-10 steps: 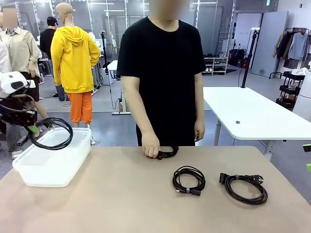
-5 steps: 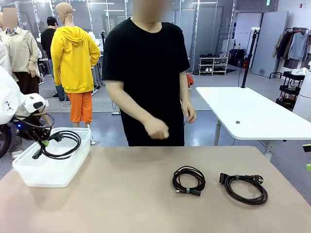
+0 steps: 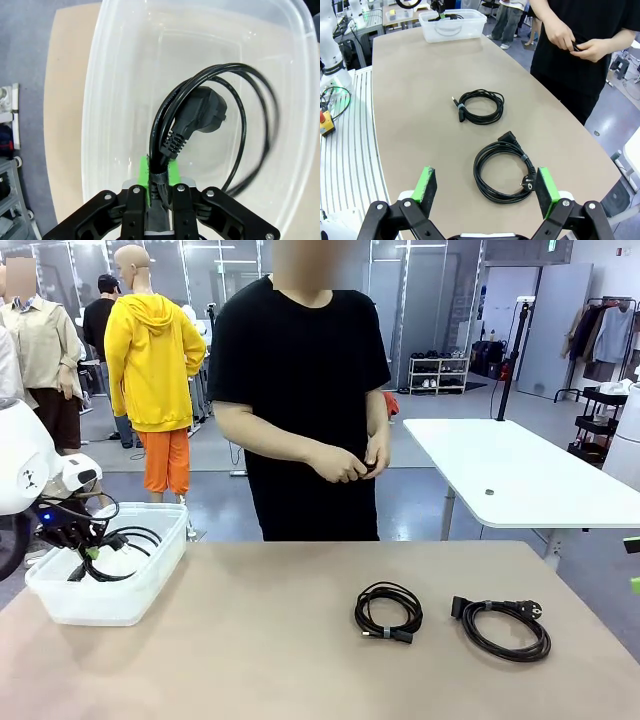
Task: Organize and store the cables.
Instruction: Place the Power Cable into the Organizing box.
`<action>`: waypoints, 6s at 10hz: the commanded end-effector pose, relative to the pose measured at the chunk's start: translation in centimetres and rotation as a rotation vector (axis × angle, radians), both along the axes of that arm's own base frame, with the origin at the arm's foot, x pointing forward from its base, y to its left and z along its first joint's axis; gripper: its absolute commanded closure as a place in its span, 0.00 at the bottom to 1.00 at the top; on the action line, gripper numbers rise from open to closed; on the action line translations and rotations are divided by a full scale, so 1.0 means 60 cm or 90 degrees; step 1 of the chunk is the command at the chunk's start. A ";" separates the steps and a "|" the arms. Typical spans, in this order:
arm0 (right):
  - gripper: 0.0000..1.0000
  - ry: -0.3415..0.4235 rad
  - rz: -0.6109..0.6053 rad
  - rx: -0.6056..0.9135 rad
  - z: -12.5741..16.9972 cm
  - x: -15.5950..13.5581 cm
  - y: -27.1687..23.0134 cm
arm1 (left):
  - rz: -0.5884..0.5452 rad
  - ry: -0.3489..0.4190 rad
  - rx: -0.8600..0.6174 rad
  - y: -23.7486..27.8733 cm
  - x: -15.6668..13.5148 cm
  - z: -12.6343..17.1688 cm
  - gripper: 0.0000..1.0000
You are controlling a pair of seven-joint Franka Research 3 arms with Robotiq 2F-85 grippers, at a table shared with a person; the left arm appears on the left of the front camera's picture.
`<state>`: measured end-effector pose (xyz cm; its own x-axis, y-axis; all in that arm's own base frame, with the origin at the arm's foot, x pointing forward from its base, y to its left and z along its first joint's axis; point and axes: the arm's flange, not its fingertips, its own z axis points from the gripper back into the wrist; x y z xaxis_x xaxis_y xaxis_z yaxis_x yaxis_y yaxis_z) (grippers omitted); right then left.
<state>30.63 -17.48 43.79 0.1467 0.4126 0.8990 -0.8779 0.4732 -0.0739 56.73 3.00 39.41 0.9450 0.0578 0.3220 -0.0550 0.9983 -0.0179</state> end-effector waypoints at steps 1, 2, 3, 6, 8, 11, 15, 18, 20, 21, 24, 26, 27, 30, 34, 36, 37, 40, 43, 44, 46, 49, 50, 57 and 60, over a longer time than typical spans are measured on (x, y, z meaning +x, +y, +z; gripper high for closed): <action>0.00 -0.017 0.004 0.003 0.000 0.003 -0.001 | 0.014 -0.015 0.012 -0.008 -0.002 0.007 0.50; 0.00 -0.017 0.004 0.003 0.000 0.003 -0.001 | 0.006 -0.022 0.014 -0.012 -0.004 0.015 0.28; 0.00 -0.017 0.004 0.003 0.000 0.003 -0.001 | 0.003 -0.022 0.011 -0.014 -0.005 0.018 0.15; 0.00 -0.017 0.004 0.003 0.000 0.003 -0.001 | -0.009 -0.009 -0.012 -0.016 -0.013 0.016 0.00; 0.00 -0.017 0.004 0.003 0.000 0.003 -0.001 | -0.003 -0.026 -0.029 -0.015 -0.028 0.026 0.00; 0.00 -0.017 0.004 0.003 0.000 0.003 -0.001 | -0.010 -0.010 -0.001 -0.019 -0.003 0.015 0.00; 0.00 -0.017 0.004 0.003 0.000 0.003 -0.001 | -0.010 -0.010 -0.001 -0.019 -0.003 0.015 0.00; 0.00 -0.017 0.004 0.003 0.000 0.003 -0.001 | -0.029 -0.026 0.010 -0.014 -0.002 0.051 0.00; 0.00 -0.017 0.004 0.003 0.000 0.003 -0.001 | -0.155 -0.004 -0.023 -0.005 -0.042 0.114 0.00; 0.00 -0.017 0.004 0.003 0.000 0.003 -0.001 | -0.198 0.012 -0.029 -0.002 -0.078 0.135 0.00; 0.00 -0.017 0.004 0.003 0.000 0.003 -0.001 | -0.409 -0.008 -0.059 0.023 -0.199 0.164 0.00; 0.00 -0.017 0.004 0.003 0.000 0.003 -0.001 | -0.490 -0.064 -0.060 0.042 -0.285 0.171 0.00; 0.00 -0.017 0.004 0.003 0.000 0.003 -0.001 | -0.517 -0.094 -0.072 0.061 -0.317 0.174 0.00; 0.00 -0.017 0.004 0.003 0.000 0.003 -0.001 | -0.617 -0.193 -0.178 0.118 -0.355 0.153 0.00; 0.00 -0.017 0.004 0.003 0.000 0.003 -0.001 | -0.672 -0.211 -0.172 0.111 -0.363 0.147 0.00; 0.00 -0.017 0.004 0.003 0.000 0.003 -0.001 | -0.632 -0.209 -0.178 0.118 -0.374 0.146 0.00; 0.00 -0.017 0.004 0.003 0.000 0.003 -0.001 | -0.632 -0.209 -0.178 0.118 -0.374 0.146 0.00; 0.00 -0.017 0.004 0.003 0.000 0.003 -0.001 | -0.632 -0.209 -0.178 0.118 -0.374 0.146 0.00; 0.00 -0.001 0.001 -0.001 0.000 0.001 0.001 | -0.632 -0.209 -0.178 0.118 -0.374 0.146 0.00; 0.00 -0.026 0.011 -0.044 0.037 -0.016 0.014 | -0.632 -0.209 -0.178 0.118 -0.374 0.146 0.00; 0.00 -0.011 0.073 -0.168 0.084 0.009 0.049 | -0.632 -0.209 -0.178 0.118 -0.374 0.146 0.00; 0.00 0.066 0.174 -0.326 0.101 0.118 0.119 | -0.632 -0.209 -0.178 0.118 -0.374 0.146 0.00; 0.00 0.096 0.176 -0.379 0.091 0.150 0.140 | -0.632 -0.209 -0.178 0.118 -0.374 0.146 0.00; 0.00 0.167 0.098 -0.581 -0.087 0.317 0.240 | -0.632 -0.209 -0.178 0.118 -0.374 0.146 0.00; 0.00 0.152 0.089 -0.604 -0.140 0.354 0.281 | -0.632 -0.209 -0.178 0.118 -0.374 0.146 0.00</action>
